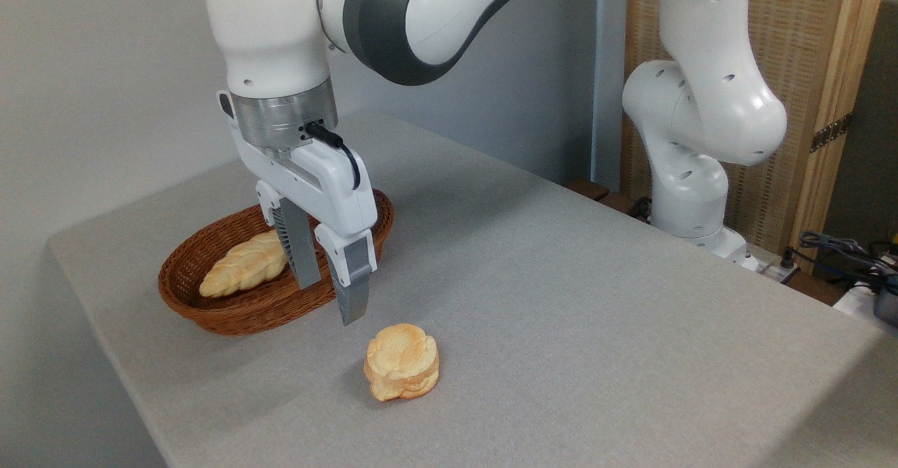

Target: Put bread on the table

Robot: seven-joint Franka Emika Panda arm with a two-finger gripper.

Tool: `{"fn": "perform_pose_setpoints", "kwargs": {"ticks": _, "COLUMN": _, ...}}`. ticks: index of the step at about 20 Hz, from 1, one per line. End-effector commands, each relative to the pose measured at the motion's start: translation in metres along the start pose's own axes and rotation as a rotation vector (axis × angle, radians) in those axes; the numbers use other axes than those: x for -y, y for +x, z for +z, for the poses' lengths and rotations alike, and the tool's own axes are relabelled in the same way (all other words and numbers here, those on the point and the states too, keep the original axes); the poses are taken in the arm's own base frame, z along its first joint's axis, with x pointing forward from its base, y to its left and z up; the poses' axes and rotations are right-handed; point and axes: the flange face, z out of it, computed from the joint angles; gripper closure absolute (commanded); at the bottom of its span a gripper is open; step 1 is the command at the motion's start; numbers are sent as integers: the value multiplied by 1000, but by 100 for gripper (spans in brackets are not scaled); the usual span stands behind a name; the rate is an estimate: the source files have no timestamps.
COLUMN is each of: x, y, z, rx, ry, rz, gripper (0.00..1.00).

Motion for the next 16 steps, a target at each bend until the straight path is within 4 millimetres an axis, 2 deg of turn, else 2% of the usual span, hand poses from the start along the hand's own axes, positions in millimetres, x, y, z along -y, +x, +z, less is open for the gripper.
{"fn": "perform_pose_setpoints", "kwargs": {"ticks": 1, "x": 1, "y": -2, "z": -4, "rx": -8, "ry": 8, "rz": -2, "gripper": 0}}
{"fn": "perform_pose_setpoints", "kwargs": {"ticks": 16, "x": 5, "y": -6, "z": -11, "rx": -16, "ry": 15, "rz": -17, "gripper": 0}}
